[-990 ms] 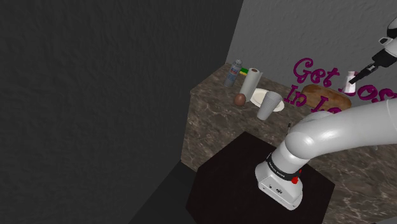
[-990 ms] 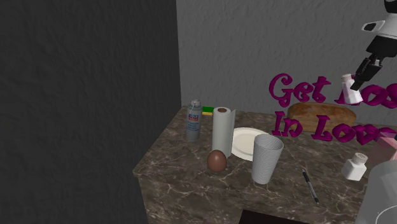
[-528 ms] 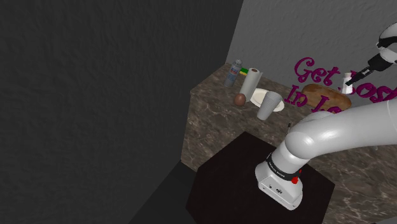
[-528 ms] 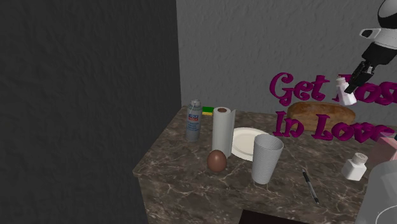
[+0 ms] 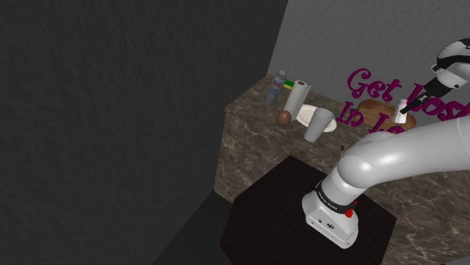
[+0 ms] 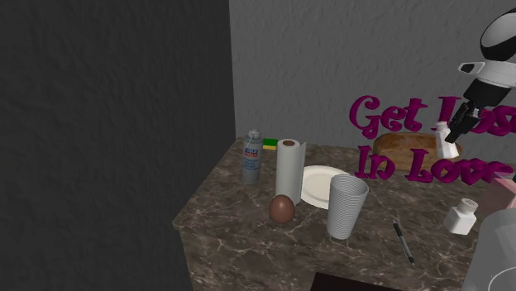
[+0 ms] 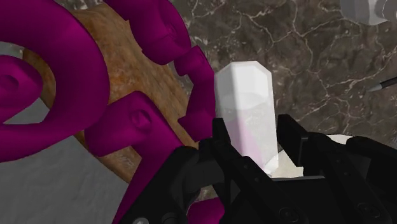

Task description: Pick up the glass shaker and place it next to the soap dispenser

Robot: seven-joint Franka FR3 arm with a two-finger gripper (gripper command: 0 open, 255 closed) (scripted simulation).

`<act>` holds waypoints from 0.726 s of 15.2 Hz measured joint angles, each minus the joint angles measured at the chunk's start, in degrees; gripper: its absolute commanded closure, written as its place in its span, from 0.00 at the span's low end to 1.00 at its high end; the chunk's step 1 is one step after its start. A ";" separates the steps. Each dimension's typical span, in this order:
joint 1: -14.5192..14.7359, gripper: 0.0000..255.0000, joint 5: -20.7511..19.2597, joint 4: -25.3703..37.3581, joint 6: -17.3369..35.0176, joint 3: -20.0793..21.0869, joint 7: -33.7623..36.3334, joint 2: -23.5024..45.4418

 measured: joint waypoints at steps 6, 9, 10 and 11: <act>1.40 1.00 -1.19 -3.25 4.25 -3.10 0.18 -0.11; 2.45 1.00 -1.77 -4.32 6.08 -4.96 0.13 -0.16; 2.67 1.00 -2.00 -4.77 6.71 -5.50 0.13 -0.20; 2.67 1.00 -2.35 -5.69 7.67 -5.96 0.20 -0.29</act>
